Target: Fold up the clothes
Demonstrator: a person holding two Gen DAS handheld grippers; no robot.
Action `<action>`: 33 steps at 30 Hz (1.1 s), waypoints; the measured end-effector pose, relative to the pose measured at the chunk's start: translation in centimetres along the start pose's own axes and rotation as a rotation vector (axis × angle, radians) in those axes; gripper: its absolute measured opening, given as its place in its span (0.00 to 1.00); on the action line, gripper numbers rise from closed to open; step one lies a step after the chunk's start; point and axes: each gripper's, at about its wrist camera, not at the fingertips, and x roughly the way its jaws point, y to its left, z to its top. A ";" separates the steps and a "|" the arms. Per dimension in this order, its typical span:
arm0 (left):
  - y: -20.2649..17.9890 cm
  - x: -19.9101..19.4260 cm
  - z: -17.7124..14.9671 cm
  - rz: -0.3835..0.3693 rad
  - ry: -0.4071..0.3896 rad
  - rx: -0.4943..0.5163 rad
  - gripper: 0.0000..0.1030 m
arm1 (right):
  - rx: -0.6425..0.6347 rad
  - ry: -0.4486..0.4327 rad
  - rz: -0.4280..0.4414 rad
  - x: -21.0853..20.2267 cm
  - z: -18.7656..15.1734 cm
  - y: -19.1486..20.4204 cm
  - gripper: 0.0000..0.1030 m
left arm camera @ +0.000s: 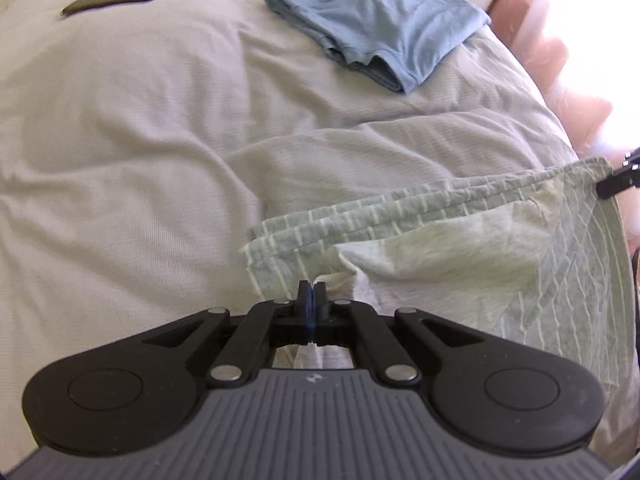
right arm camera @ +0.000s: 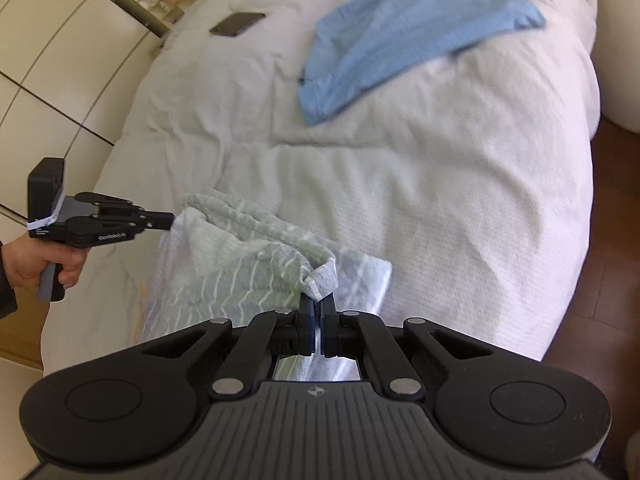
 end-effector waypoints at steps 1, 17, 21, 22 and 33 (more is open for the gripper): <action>0.0 0.0 -0.1 0.000 0.000 -0.003 0.00 | 0.001 0.003 -0.002 0.0 0.0 -0.1 0.01; 1.3 1.4 0.4 -0.115 0.032 -0.119 0.18 | 0.066 0.023 0.039 1.6 0.5 -1.1 0.21; 0.7 2.5 0.3 -0.141 0.057 -0.097 0.00 | 0.081 0.034 0.008 2.2 0.6 -1.3 0.04; 0.8 2.1 0.3 -0.127 0.040 -0.099 0.00 | 0.071 0.035 0.002 2.2 0.7 -1.2 0.02; 1.8 0.0 -0.6 -0.037 -0.070 -0.133 0.00 | 0.039 -0.036 -0.016 0.3 1.0 -0.9 0.01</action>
